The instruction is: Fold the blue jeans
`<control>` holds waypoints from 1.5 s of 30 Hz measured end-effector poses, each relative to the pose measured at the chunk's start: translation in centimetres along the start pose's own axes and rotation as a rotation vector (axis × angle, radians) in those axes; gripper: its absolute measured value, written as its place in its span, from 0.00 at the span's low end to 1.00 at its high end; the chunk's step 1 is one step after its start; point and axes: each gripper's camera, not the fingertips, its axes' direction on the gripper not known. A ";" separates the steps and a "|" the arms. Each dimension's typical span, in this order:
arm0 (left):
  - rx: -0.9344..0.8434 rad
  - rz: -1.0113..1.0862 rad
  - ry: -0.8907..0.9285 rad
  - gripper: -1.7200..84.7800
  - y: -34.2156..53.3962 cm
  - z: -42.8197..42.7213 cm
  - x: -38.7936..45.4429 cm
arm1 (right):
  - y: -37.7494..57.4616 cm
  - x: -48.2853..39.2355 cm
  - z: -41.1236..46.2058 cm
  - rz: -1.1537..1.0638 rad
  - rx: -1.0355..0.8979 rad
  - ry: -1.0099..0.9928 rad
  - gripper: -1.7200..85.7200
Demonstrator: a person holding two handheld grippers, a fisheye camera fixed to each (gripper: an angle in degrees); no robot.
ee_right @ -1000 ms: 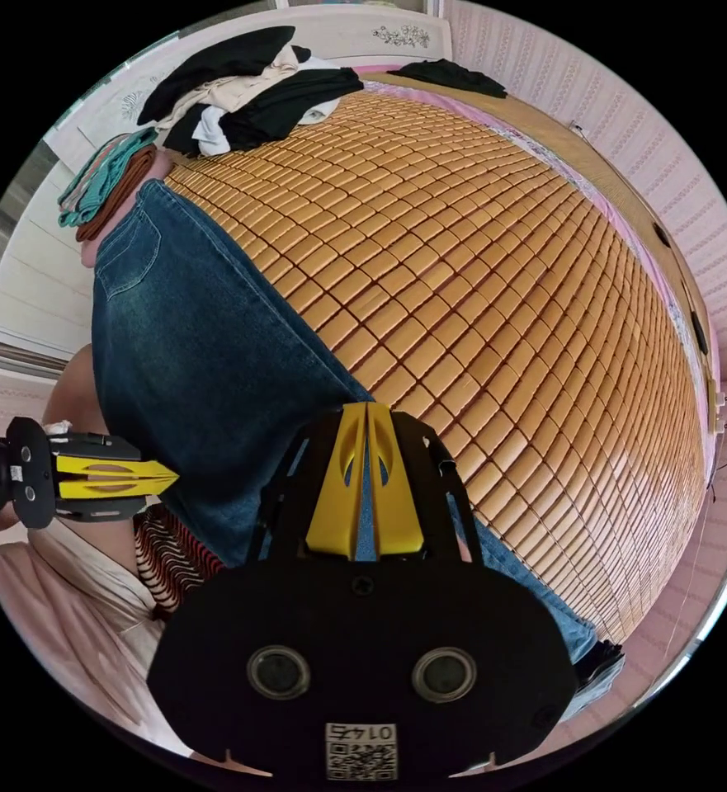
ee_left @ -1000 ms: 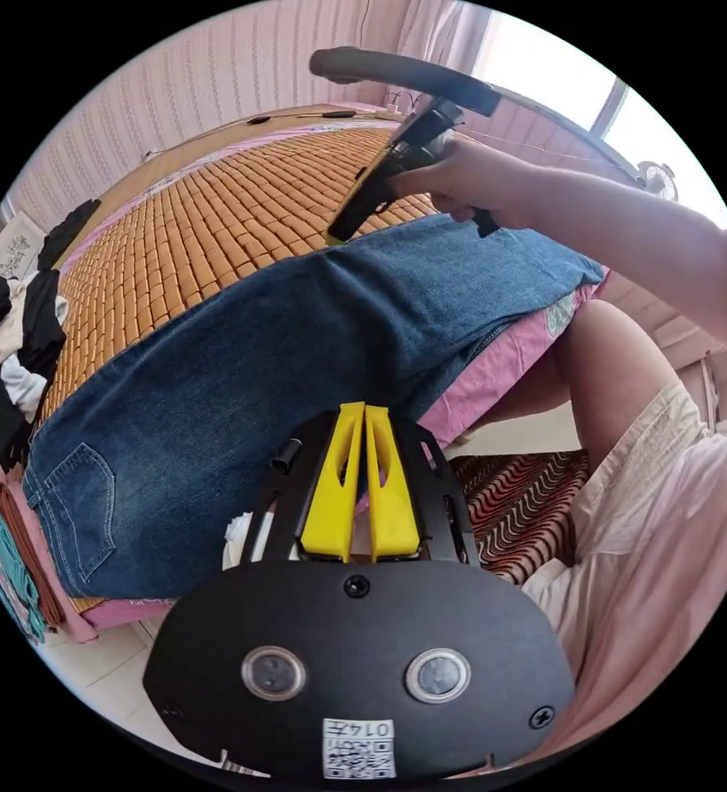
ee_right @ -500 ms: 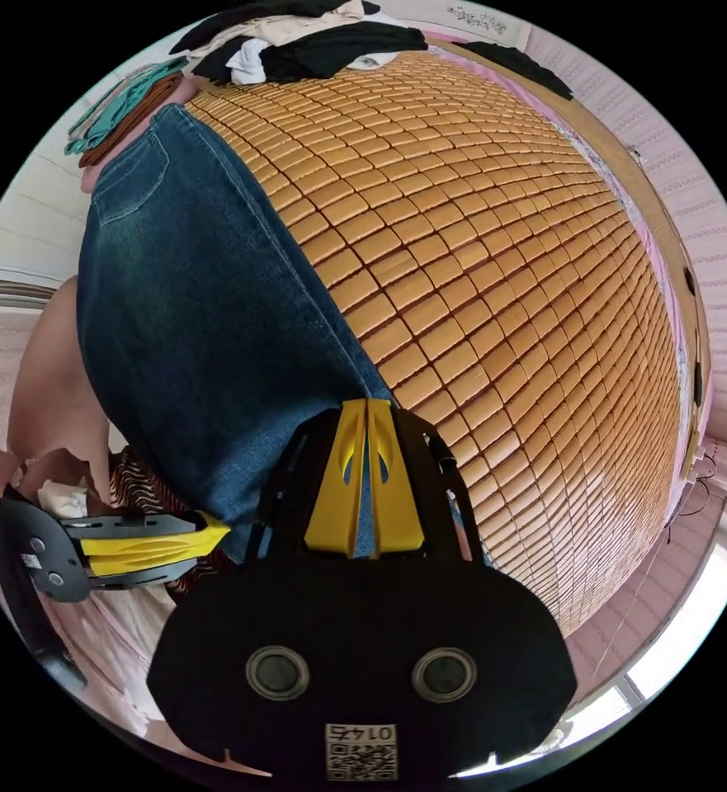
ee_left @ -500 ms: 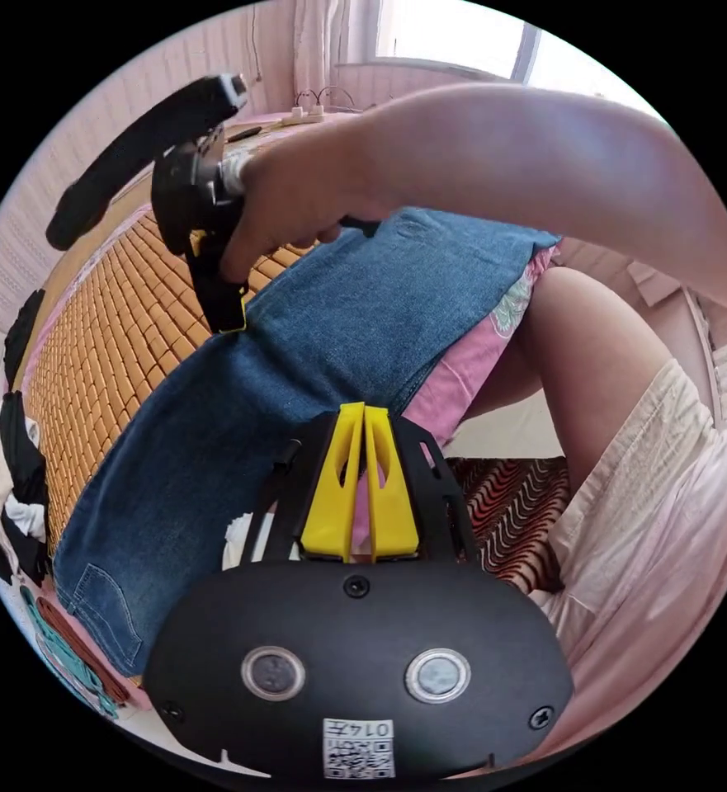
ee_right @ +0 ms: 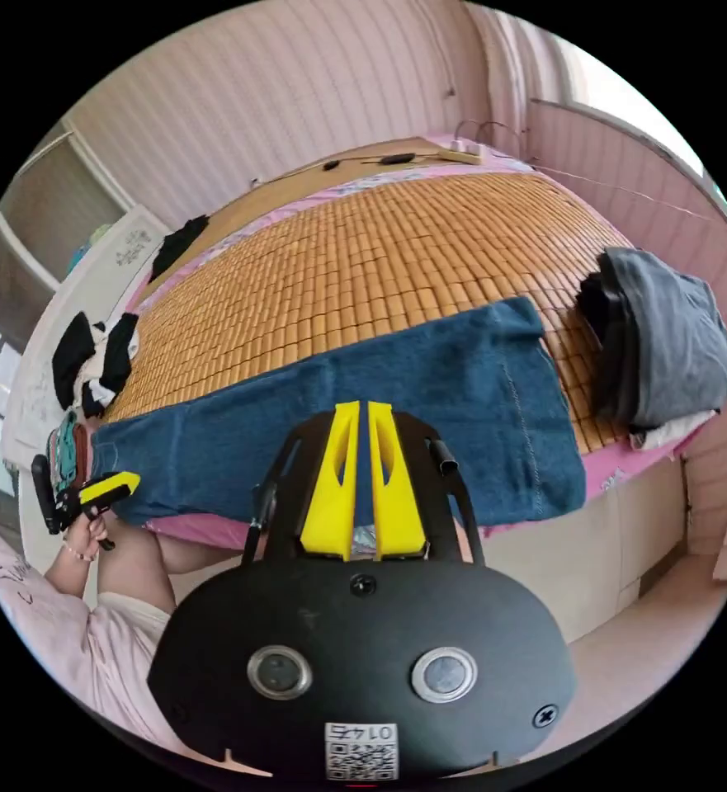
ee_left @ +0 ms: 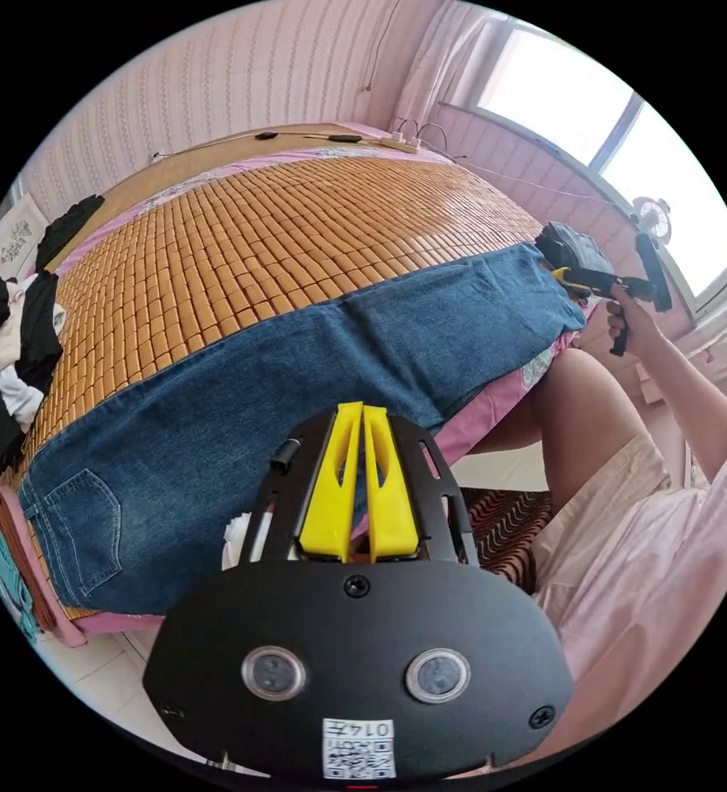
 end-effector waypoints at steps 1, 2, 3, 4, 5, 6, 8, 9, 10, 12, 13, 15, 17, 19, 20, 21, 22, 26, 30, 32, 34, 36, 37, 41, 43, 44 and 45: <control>-0.006 -0.016 -0.008 0.01 0.1 0.0 -0.4 | 1.1 5.1 -1.0 0.146 0.011 0.047 0.15; -0.019 -0.046 -0.028 0.01 0.3 0.0 -1.2 | 2.3 9.5 -1.4 0.269 -0.007 0.085 0.18; -0.030 -0.079 -0.050 0.01 0.5 0.1 -2.0 | 2.7 11.4 -1.3 0.324 -0.024 0.102 0.19; -0.039 -0.094 -0.057 0.01 0.5 0.2 -2.4 | 3.6 14.6 -1.1 0.403 -0.044 0.096 0.21; -0.057 -0.125 -0.069 0.01 0.6 0.6 -3.1 | 4.1 17.2 -0.6 0.460 -0.068 0.057 0.21; -0.065 -0.162 -0.084 0.01 0.6 0.9 -3.8 | 4.2 18.2 -0.4 0.480 -0.074 0.017 0.22; -0.111 -0.193 -0.078 0.01 0.5 1.8 -4.6 | 4.6 21.7 -0.2 0.533 -0.054 -0.203 0.19; -0.145 -0.211 -0.081 0.01 0.4 2.5 -5.0 | 4.5 22.2 -0.2 0.521 -0.047 -0.263 0.17; -0.149 -0.217 -0.068 0.01 0.3 2.8 -5.2 | 4.5 23.0 -0.6 0.523 -0.046 -0.293 0.14; -0.142 -0.231 -0.047 0.01 0.1 2.8 -6.0 | 4.5 23.4 -1.2 0.492 -0.047 -0.260 0.13; -0.142 -0.238 -0.037 0.01 0.1 2.8 -6.3 | 4.7 23.8 -1.7 0.500 -0.046 -0.257 0.12; -0.136 -0.266 -0.005 0.01 0.1 2.7 -7.3 | 5.3 24.4 -2.7 0.492 -0.011 -0.256 0.10; -0.136 -0.273 -0.004 0.01 0.0 2.6 -7.7 | 6.5 25.8 -4.2 0.517 0.065 -0.328 0.08; -0.137 -0.254 -0.026 0.01 -0.2 2.6 -7.7 | 7.4 26.7 -5.2 0.528 0.136 -0.416 0.07; -0.138 -0.235 -0.041 0.01 -0.3 2.5 -7.7 | 7.9 27.1 -5.9 0.519 0.187 -0.487 0.06; -0.137 -0.225 -0.048 0.01 -0.4 2.5 -7.8 | 8.1 27.2 -6.3 0.511 0.214 -0.526 0.06; -0.137 -0.223 -0.047 0.01 -0.5 2.4 -8.0 | 8.3 27.3 -7.1 0.494 0.262 -0.606 0.06; -0.109 -0.191 0.097 0.01 -0.9 2.4 -8.4 | 7.3 26.0 -11.0 0.356 0.448 -0.827 0.05; -0.096 -0.086 0.118 0.01 -2.5 3.5 -5.7 | 3.9 22.5 -16.6 0.131 0.532 -0.862 0.05; -0.092 -0.089 0.245 0.01 -3.7 4.6 -4.8 | 1.2 19.2 -20.8 -0.028 0.588 -0.875 0.05; -0.081 -0.059 0.377 0.01 -5.4 6.1 -2.8 | -0.7 15.3 -23.8 -0.172 0.613 -0.883 0.05; -0.029 -0.015 0.404 0.01 -7.2 7.4 -0.2 | -2.2 10.0 -25.9 -0.334 0.592 -0.897 0.05; -0.027 -0.013 0.414 0.01 -7.6 7.5 0.1 | -2.8 5.8 -26.6 -0.449 0.540 -0.912 0.05; 0.090 -0.102 0.513 0.01 -7.1 3.6 -2.6 | -0.9 -12.2 -22.5 -0.819 0.167 -0.946 0.06; 0.137 -0.182 0.471 0.01 -4.8 0.7 -5.5 | 2.7 -20.1 -17.2 -0.922 -0.050 -0.936 0.07; 0.142 -0.260 0.416 0.01 -2.8 -1.0 -7.8 | 6.0 -24.7 -12.9 -0.971 -0.195 -0.911 0.07; 0.133 -0.339 0.334 0.01 -0.8 -2.5 -10.0 | 7.9 -26.6 -10.6 -0.991 -0.259 -0.892 0.07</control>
